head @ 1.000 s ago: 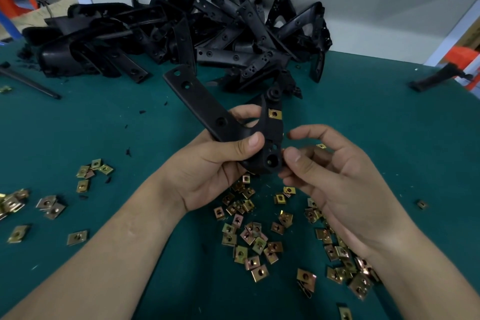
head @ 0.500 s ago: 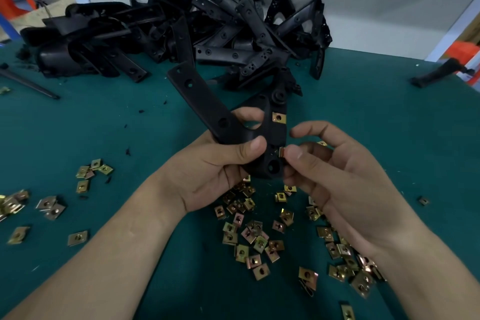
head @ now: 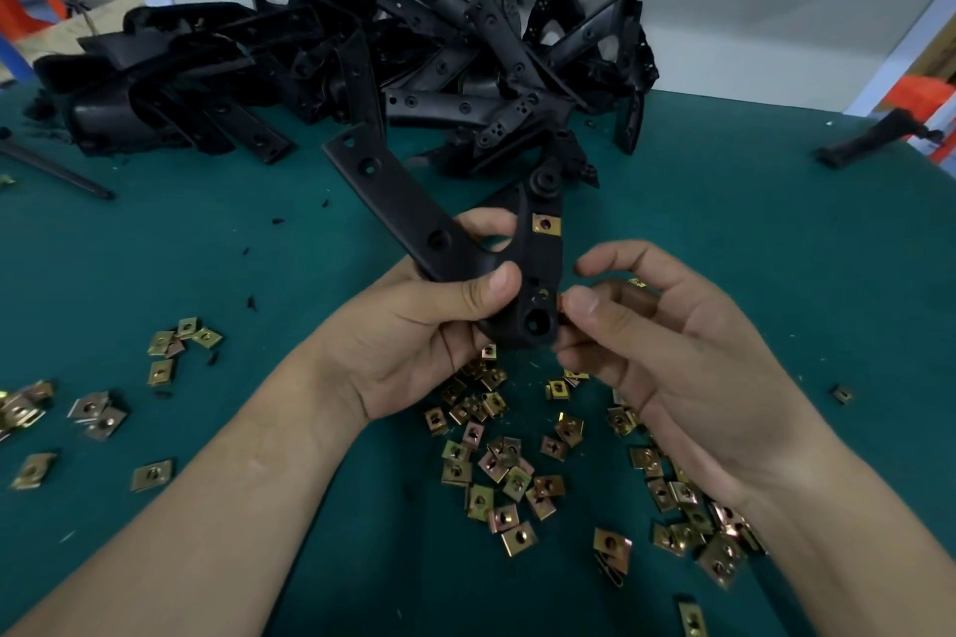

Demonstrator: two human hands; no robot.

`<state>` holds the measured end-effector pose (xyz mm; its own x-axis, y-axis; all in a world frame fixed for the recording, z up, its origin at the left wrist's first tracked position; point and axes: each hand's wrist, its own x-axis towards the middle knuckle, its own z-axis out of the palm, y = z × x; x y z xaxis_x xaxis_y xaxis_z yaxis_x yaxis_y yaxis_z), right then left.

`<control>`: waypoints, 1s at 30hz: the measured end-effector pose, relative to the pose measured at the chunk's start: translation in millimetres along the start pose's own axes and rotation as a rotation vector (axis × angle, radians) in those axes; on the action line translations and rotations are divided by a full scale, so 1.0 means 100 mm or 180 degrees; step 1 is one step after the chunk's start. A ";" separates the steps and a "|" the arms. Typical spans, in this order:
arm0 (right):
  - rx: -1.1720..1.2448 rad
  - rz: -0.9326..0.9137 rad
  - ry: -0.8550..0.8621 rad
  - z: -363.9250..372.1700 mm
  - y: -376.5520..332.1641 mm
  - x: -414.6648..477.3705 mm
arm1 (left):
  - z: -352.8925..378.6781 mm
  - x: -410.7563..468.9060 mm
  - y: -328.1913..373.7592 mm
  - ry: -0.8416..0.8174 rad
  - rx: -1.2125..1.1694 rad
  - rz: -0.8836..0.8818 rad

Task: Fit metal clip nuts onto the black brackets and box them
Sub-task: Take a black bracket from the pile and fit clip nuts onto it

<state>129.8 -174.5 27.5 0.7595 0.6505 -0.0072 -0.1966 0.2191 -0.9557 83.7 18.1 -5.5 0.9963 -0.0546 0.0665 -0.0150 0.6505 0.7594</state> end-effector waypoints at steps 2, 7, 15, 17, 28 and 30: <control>0.0062 -0.0008 -0.0018 0.00 0.00 0.00 | 0.01 0.00 0.01 0.0010 0.0012 -0.0045; 0.0067 0.0004 0.0052 0.01 -0.02 0.01 | 0.01 -0.01 0.00 0.0017 -0.0019 -0.0054; -0.0193 0.0015 -0.0071 -0.01 -0.02 0.01 | 0.02 -0.01 -0.01 -0.0037 0.0040 -0.0066; -0.0189 0.0003 -0.0035 -0.02 -0.01 0.01 | 0.02 -0.02 0.00 -0.0012 0.0094 -0.0092; -0.0495 -0.0008 0.0013 -0.04 -0.03 0.00 | 0.02 -0.02 -0.02 -0.0057 0.0406 -0.0217; -0.0530 0.0035 -0.0031 -0.05 -0.01 0.00 | 0.03 -0.02 -0.03 -0.0116 0.0514 -0.0244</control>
<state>132.6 -178.3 27.3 0.7517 0.6594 -0.0158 -0.0988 0.0889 -0.9911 81.3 13.7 -5.7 0.9914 -0.1287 0.0255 0.0446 0.5134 0.8570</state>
